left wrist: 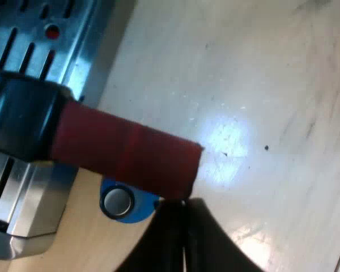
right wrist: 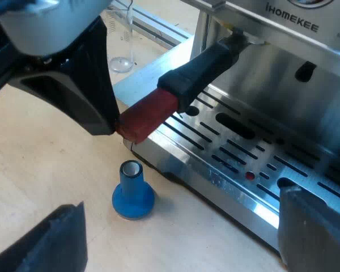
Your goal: Put the handle in the coffee machine
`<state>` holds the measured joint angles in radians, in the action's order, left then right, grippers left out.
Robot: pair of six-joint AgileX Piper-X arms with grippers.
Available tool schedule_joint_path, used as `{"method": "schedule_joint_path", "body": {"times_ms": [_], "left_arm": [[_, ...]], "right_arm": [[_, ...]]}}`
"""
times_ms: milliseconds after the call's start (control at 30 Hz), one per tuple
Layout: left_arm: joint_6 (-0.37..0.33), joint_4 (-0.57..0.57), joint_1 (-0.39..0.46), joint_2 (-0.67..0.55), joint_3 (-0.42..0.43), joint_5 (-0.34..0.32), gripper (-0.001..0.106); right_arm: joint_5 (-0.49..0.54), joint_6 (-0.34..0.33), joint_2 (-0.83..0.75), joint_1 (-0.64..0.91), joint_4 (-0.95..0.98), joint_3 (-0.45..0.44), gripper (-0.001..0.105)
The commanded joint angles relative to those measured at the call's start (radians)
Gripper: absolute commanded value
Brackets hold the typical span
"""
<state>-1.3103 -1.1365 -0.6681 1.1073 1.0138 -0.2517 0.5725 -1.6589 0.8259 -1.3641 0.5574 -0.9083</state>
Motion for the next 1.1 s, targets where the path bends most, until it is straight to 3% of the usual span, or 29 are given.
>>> {"method": "schedule_joint_path", "body": {"times_ms": [33,133,333,567,700,900,933,967,1000,1100], "left_arm": [[0.086,0.039,-0.038,-0.019,0.017,-0.091,0.0],[0.106,0.03,-0.032,-0.045,0.017,-0.029,0.0],[0.106,-0.022,0.069,-0.071,0.017,-0.028,0.0],[0.104,-0.064,0.262,-0.113,0.017,-0.084,0.0],[0.096,-0.066,0.319,-0.161,0.017,-0.097,0.001],[0.096,-0.079,0.359,-0.215,0.017,-0.096,0.034],[0.079,-0.093,0.385,-0.241,0.017,-0.096,0.079],[0.074,-0.101,0.396,-0.251,0.017,-0.096,0.098],[0.075,-0.103,0.4,-0.254,0.019,-0.096,0.106],[0.081,-0.121,0.424,-0.281,0.02,-0.111,0.105]], "right_arm": [[0.007,0.002,-0.008,-0.002,0.001,-0.005,0.071],[0.007,0.002,-0.008,-0.002,0.001,-0.005,0.071],[0.007,0.002,-0.008,-0.002,0.001,-0.005,0.071],[0.007,0.002,-0.008,-0.002,0.001,-0.005,0.071],[0.007,0.015,-0.008,-0.002,0.001,-0.005,0.071],[0.037,0.062,-0.008,0.0,0.001,-0.005,0.071],[0.037,0.068,-0.008,0.0,0.001,-0.007,0.071],[0.037,0.072,-0.008,0.0,0.002,-0.011,0.071],[0.035,0.072,-0.008,0.0,0.002,-0.014,0.071],[0.008,0.071,-0.008,0.0,0.004,-0.035,0.071]]}}
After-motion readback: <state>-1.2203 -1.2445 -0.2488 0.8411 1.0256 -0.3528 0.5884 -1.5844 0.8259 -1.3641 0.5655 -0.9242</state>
